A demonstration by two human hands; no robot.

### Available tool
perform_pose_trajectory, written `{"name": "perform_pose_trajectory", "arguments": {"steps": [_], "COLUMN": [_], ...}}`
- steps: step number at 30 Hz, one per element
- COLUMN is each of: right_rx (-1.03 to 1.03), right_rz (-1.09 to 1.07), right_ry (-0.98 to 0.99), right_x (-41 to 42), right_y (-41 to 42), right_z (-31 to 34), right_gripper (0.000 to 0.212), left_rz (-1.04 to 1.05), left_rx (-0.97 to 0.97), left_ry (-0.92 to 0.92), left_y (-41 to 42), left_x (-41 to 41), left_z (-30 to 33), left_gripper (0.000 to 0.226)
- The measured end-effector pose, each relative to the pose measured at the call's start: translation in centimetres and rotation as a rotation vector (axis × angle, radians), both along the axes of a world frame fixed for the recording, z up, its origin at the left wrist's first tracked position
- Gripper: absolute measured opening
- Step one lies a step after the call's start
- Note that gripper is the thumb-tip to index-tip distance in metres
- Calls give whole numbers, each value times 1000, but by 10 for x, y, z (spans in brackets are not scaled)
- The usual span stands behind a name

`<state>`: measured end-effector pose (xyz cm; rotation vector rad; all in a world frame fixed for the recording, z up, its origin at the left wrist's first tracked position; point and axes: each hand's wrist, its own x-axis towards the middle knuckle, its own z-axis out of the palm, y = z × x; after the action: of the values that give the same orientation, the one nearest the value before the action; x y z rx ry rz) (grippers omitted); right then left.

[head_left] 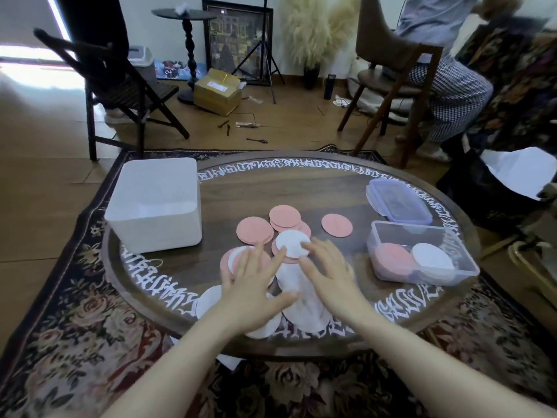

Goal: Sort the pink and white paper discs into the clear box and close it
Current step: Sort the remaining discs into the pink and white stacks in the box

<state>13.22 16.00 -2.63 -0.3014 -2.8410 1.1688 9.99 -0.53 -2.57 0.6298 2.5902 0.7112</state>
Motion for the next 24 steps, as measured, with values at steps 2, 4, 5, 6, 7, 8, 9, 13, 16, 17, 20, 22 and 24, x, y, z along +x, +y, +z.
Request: {"name": "perform_pose_trajectory", "arguments": {"steps": [2, 4, 5, 6, 7, 8, 9, 13, 16, 17, 20, 22, 24], "right_rx": [134, 238, 243, 226, 208, 211, 228, 327, 388, 393, 392, 392, 412], "right_rz": [-55, -108, -135, -153, -156, -138, -103, 61, 147, 157, 137, 144, 194], "right_ry": [14, -80, -142, -199, -244, -274, -293, -284, -224, -213, -224, -265, -329], "right_x": [-27, -56, -69, -81, -93, -103, -112, -131, -123, -119, -102, -89, -71], "right_y": [22, 43, 51, 56, 60, 59, 56, 30, 17, 16, 18, 22, 28], "right_z": [6, 6, 4, 2, -1, -4, -7, -17, -21, -21, -18, -15, -10], "right_gripper": [46, 55, 59, 62, 64, 66, 66, 58, 58, 57, 53, 53, 55], "left_rz": [96, 168, 177, 171, 158, 142, 124, 80, 69, 44, -30, -75, -123], "left_rx": [-30, -100, -128, -139, -140, -143, -152, -134, -122, -154, -214, -223, -248], "left_ry": [19, 41, 40, 31, 22, 18, 28, 115, 135, 142, 138, 110, 69], "left_y": [-10, -19, -21, -22, -22, -21, -20, -7, 0, 1, 5, 4, 4], "left_x": [-18, -34, -40, -44, -46, -49, -53, -73, -82, -82, -78, -72, -64], "left_z": [4, 2, -1, -4, -7, -11, -14, -19, -19, -20, -19, -17, -14], "left_gripper": [70, 71, 72, 74, 76, 78, 80, 81, 85, 88, 95, 92, 92]}}
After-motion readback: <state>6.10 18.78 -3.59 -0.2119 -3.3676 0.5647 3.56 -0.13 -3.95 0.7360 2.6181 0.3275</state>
